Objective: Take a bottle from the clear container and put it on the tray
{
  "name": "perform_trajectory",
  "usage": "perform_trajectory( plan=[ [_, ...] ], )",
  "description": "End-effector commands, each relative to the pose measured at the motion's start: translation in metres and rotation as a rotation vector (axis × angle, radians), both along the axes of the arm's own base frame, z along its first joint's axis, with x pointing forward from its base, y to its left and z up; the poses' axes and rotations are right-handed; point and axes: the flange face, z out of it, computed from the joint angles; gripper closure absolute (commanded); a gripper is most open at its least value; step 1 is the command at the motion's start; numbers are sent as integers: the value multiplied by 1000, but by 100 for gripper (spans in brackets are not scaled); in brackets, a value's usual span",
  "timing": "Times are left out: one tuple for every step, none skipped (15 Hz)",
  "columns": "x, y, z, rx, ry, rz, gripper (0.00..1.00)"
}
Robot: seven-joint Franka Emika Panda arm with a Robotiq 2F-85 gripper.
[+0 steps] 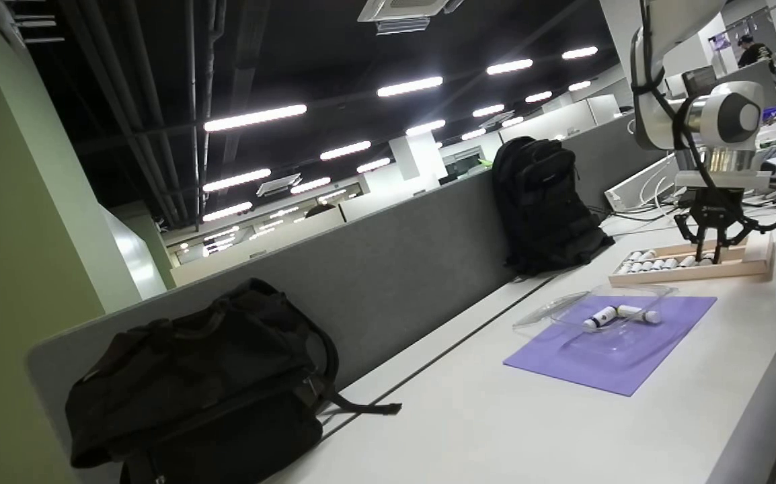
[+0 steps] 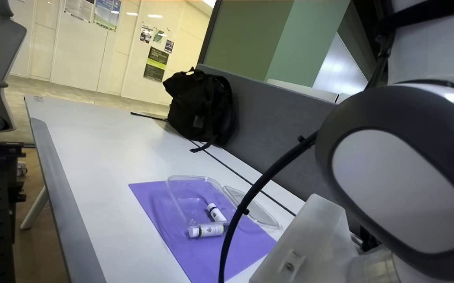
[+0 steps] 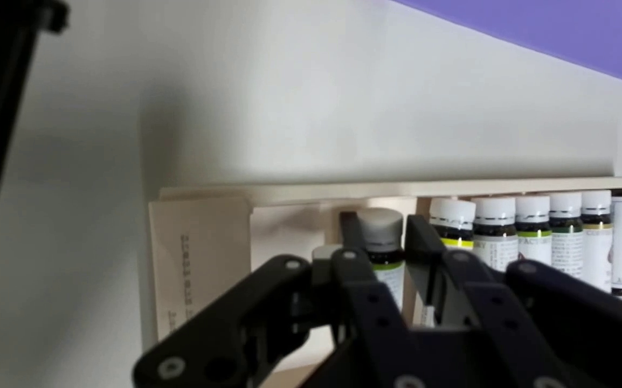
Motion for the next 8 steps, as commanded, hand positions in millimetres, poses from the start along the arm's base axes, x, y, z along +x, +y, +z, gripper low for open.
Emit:
perform_trajectory(
  plan=[
    [7,-7,2,19,-2,-25,43],
    [7,-6,5,20,-6,-20,37],
    [6,-6,11,18,-15,-13,31],
    [6,-6,16,16,-25,-7,23],
    [4,-5,22,15,-34,1,16],
    [2,-4,27,19,-31,14,8],
    [0,-5,30,24,-23,33,2],
    [-4,-5,33,31,-15,55,1]
  ],
)
